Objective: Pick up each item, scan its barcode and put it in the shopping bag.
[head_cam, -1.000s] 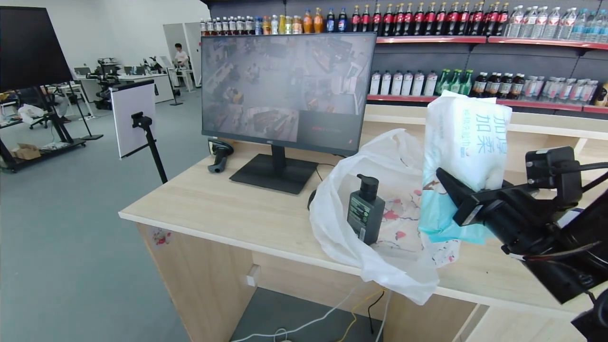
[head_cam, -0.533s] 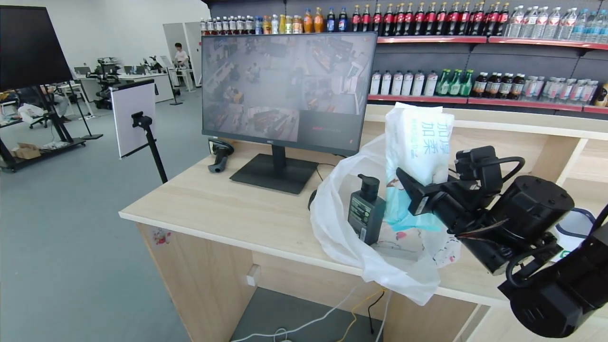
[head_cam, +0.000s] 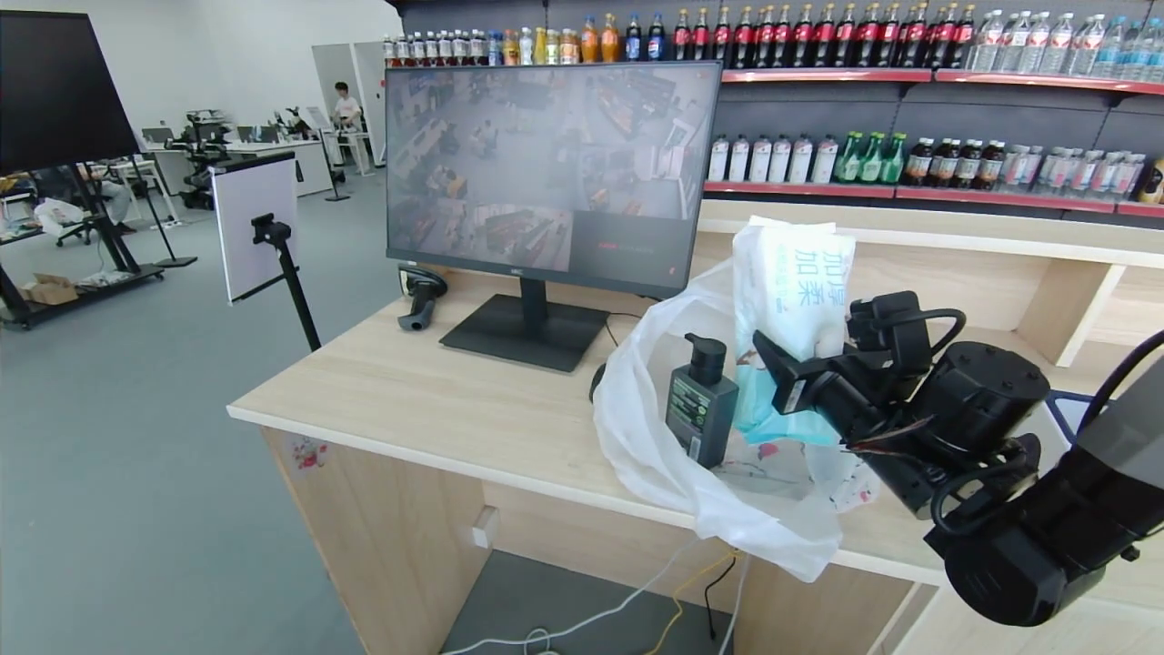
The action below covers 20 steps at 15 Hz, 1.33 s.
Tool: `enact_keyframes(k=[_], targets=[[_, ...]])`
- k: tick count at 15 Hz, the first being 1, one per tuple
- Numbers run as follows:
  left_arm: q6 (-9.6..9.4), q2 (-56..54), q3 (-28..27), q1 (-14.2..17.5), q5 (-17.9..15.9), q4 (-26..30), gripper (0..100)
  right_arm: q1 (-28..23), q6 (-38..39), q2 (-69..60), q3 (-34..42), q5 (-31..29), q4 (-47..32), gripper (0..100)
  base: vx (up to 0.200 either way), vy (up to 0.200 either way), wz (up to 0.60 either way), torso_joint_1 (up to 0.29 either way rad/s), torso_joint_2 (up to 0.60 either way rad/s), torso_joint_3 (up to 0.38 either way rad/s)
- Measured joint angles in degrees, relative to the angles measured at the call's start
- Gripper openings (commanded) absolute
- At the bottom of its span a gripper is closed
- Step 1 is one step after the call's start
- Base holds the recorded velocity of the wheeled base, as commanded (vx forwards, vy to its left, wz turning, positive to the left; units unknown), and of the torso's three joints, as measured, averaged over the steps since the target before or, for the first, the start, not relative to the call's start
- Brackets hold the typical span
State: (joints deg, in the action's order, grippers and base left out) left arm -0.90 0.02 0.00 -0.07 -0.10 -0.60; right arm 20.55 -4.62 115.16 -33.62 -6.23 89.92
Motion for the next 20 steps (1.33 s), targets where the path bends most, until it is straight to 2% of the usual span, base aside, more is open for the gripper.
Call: enact_keyframes(k=[7, 14, 20], targets=[[0.00, 0.00, 0.00, 0.00, 0.02, 0.00, 100, 0.48, 0.06, -0.61, 5.29, 2.16, 0.00, 0, 0.000, 0.000, 0.00, 0.000, 0.00, 0.000], [0.01, 0.00, 0.00, -0.04, 0.00, 0.09, 100, 5.71, 1.67, -2.18, 4.88, 2.29, 0.00, 0, 0.000, 0.000, 0.00, 0.000, 0.00, 0.000], [0.01, 0.00, 0.00, 0.00, 0.00, 0.05, 100, 6.23, 1.58, -2.40, 7.25, 2.27, 0.00, 0, 0.000, 0.000, 0.00, 0.000, 0.00, 0.000]])
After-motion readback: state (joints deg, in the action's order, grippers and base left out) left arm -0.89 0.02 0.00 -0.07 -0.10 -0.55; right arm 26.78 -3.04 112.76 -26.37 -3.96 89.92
